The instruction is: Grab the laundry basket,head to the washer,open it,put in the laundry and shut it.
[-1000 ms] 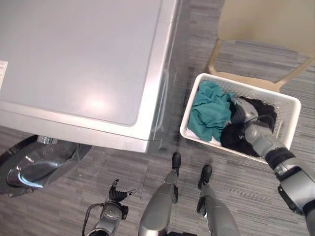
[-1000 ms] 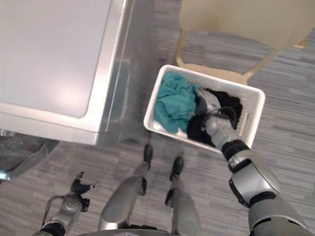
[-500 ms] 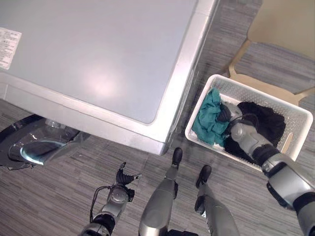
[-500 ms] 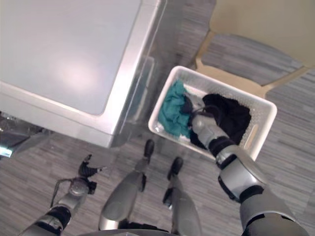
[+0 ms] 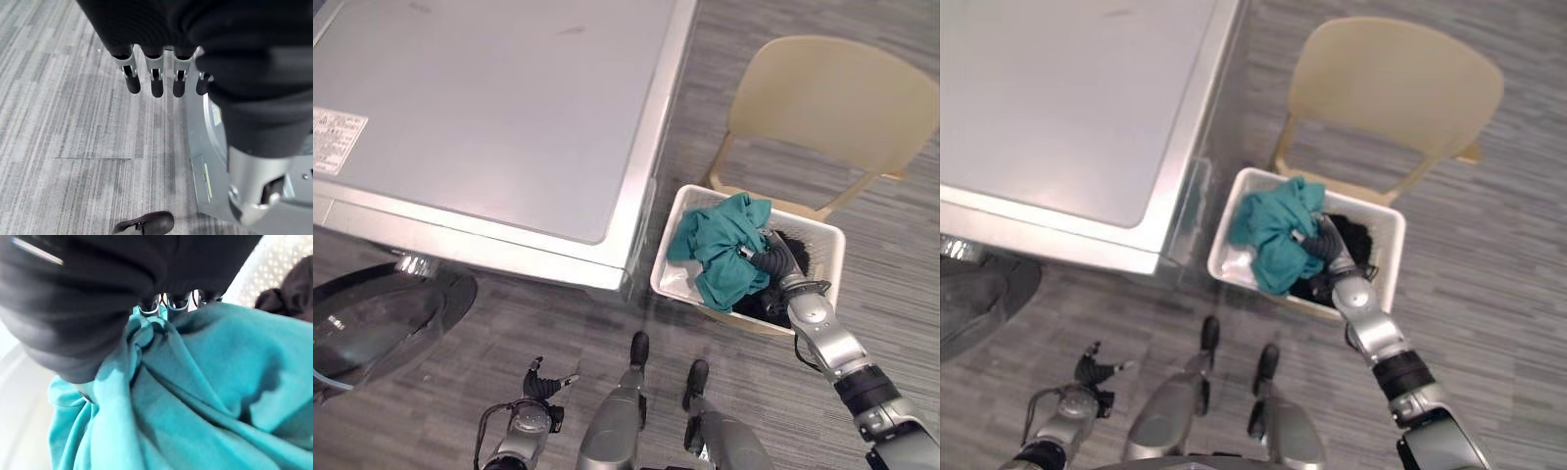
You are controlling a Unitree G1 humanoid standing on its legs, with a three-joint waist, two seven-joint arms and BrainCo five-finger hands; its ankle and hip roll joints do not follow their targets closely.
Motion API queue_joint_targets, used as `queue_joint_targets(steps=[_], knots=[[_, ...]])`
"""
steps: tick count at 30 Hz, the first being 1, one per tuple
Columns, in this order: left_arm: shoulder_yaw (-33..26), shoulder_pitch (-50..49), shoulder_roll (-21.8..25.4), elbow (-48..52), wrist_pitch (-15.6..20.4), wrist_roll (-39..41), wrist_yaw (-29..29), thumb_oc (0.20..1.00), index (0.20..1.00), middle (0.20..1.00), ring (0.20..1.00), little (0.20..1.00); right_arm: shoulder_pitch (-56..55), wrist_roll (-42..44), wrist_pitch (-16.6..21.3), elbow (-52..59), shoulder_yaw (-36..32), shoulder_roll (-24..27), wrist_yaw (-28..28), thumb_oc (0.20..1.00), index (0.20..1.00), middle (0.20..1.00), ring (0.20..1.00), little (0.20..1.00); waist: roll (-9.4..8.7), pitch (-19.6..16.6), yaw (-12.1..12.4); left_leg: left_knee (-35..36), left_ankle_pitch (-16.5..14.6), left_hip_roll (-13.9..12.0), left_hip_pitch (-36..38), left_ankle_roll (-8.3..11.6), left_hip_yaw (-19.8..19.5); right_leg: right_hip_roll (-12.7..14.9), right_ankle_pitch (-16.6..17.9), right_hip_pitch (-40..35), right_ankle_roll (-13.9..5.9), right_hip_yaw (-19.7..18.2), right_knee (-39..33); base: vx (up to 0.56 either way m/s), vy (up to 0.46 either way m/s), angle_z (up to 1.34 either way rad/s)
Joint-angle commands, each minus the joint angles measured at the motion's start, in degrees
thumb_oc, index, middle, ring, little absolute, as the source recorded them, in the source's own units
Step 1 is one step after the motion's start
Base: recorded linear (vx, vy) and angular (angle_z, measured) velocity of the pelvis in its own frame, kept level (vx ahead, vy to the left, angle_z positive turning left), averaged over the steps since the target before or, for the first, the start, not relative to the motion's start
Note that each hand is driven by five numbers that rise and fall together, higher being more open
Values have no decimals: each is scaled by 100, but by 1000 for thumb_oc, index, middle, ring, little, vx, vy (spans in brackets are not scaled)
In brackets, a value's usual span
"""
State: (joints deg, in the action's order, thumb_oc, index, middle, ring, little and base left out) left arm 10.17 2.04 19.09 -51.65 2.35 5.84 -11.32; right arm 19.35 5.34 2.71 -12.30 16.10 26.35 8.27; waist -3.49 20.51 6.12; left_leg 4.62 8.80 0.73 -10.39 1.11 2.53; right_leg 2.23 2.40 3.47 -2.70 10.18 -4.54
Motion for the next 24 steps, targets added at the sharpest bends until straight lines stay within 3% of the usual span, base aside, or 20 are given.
queue_joint_targets(steps=[1,4,6,7,9,12,13,16,18,20,21,22,24], knots=[[-12,-203,-39,-111,-47,-236,-6,1000,1000,1000,1000,1000,-123,334,504,671,-1,27,-264,200,200,200,200,200,3,-513,20,-340,-798,-6,165,8,230,445,-326,276,-566,-194,541,60,84,-26],[-107,-321,-37,-25,-73,-279,41,1000,1000,1000,1000,1000,-495,433,576,1229,-131,0,-497,200,200,200,200,200,5,-642,-86,-303,-838,-11,392,-41,340,405,-319,199,-582,-336,607,-15,50,-38],[-137,-267,122,403,-46,-322,6,1000,1000,1000,1000,1000,-971,414,730,1816,-282,-5,-686,200,200,200,200,200,160,-545,-274,-374,-667,-146,301,-87,298,153,-800,355,-514,-767,1823,-280,-18,-33],[-137,-267,122,403,-46,-322,6,1000,1000,1000,1000,1000,-972,414,730,1817,-282,-6,-686,200,200,200,200,200,159,-546,-274,-374,-667,-145,301,-87,299,154,-802,357,-514,-768,1827,-307,-103,7],[-175,-311,232,856,0,-303,-19,1000,1000,1000,1000,1000,-1123,73,769,1944,-365,73,-643,200,200,200,200,200,211,-654,-232,-416,-504,-179,95,-81,164,-15,-942,214,-436,-1062,2613,-226,-138,13],[-208,-380,292,1100,55,-265,-77,1000,1000,1000,1000,1000,-1206,-101,774,1950,-386,15,-551,200,200,200,200,200,157,-780,-147,-430,-386,-176,-112,-35,79,-54,-981,-65,-402,-1280,2578,-222,-267,39],[-191,-585,319,1792,133,-135,-27,1000,1000,1000,1000,1000,-1137,-127,707,1822,-346,-33,-515,200,200,200,200,200,174,-794,90,-415,142,-295,-576,339,-52,-261,-1557,-506,-137,-1252,1681,-435,-465,38],[-189,-677,281,2212,160,-40,42,1000,1000,1000,1000,1000,-1124,-190,715,1811,-342,26,-448,200,200,200,200,200,320,-754,113,-214,397,-380,-740,486,-138,-495,-1631,-482,8,-1205,1350,-302,-244,55],[-59,-573,279,2694,254,-112,142,1000,1000,1000,1000,1000,-1025,-270,665,1700,-319,169,-368,200,200,200,200,200,357,-592,9,-185,123,-412,-713,436,155,-404,-1486,-341,24,-843,1309,-491,-160,39],[148,-499,413,3168,366,-367,306,1000,1000,1000,1000,1000,-980,-229,646,1705,-249,210,-419,200,200,200,200,200,250,-645,-97,-795,-278,-379,-518,289,190,-187,-1273,-260,-16,-509,1167,-367,-59,130],[374,-305,522,3423,441,-527,335,1000,1000,1000,1000,1000,-943,-165,656,1705,-191,202,-474,200,200,200,200,200,137,-726,-224,-1110,-635,-405,-272,255,300,-32,-1221,-224,-31,-275,1086,-238,-29,198],[527,-157,579,3571,481,-618,359,1000,1000,1000,1000,1000,-892,-131,663,1689,-145,205,-505,200,200,200,200,200,126,-802,-306,-1099,-719,-453,-114,265,388,17,-1175,-192,-38,-136,1036,-116,70,156],[1141,339,601,3814,563,-903,440,1000,1000,1000,1000,1000,-678,263,665,1582,51,59,-578,200,200,200,200,200,168,-1127,-488,-326,-576,-453,372,285,591,20,-1090,-300,-115,182,837,86,177,158]])
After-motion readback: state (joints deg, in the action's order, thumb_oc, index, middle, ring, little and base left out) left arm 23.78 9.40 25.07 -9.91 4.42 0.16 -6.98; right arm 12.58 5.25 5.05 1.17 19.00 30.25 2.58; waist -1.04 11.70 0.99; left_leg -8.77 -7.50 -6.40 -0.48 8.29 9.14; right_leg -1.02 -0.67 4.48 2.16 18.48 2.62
